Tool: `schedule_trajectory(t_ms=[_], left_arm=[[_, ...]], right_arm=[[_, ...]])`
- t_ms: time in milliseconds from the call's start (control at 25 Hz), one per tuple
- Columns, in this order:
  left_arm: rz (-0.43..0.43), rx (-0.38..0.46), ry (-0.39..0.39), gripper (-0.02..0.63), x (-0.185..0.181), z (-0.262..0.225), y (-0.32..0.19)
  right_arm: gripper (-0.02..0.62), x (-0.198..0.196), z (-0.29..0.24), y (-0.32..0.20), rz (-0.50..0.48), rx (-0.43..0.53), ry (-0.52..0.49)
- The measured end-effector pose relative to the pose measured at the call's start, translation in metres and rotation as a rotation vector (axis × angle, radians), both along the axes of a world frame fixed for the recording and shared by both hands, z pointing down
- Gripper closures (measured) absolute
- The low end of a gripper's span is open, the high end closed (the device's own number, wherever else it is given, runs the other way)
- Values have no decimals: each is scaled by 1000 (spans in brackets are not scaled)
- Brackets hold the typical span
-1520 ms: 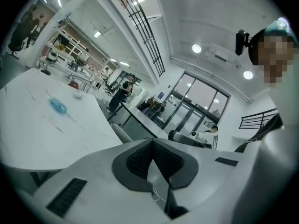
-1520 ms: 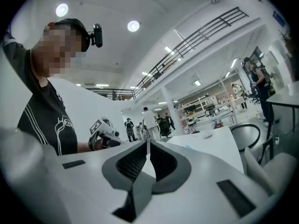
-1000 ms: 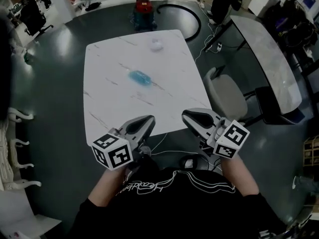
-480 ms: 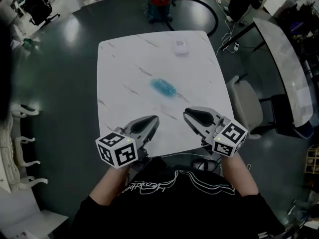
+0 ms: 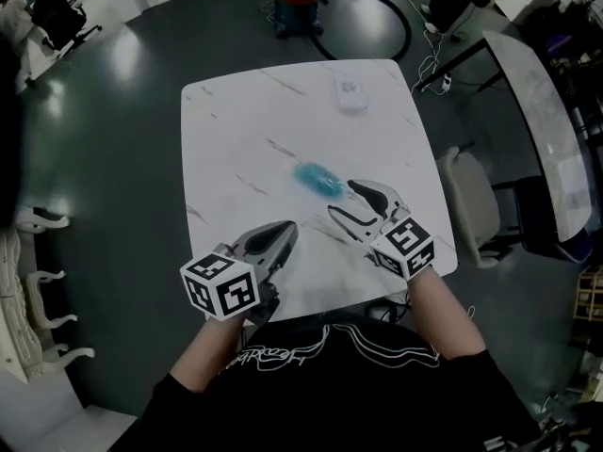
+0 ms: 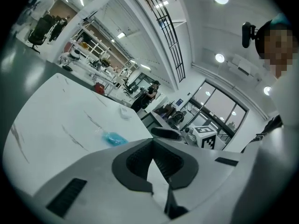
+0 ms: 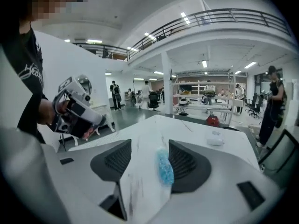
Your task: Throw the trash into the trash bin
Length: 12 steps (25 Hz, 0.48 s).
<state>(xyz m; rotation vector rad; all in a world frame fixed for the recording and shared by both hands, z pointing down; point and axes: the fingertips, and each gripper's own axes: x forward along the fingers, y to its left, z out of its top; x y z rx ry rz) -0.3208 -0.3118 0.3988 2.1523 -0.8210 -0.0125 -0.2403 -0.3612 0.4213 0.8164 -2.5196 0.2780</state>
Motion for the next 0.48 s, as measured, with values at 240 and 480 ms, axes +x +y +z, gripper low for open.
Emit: schedule_trajectory(t_ms=[240,480], left_arm=[[-11,-35,7,600,-9,17,-12],[-24,-54,15,600,-14,26,-17]], right_arm=[[337,-5,58,-35,0,-42,179],[337,-2,108,-52,13,-118,282]])
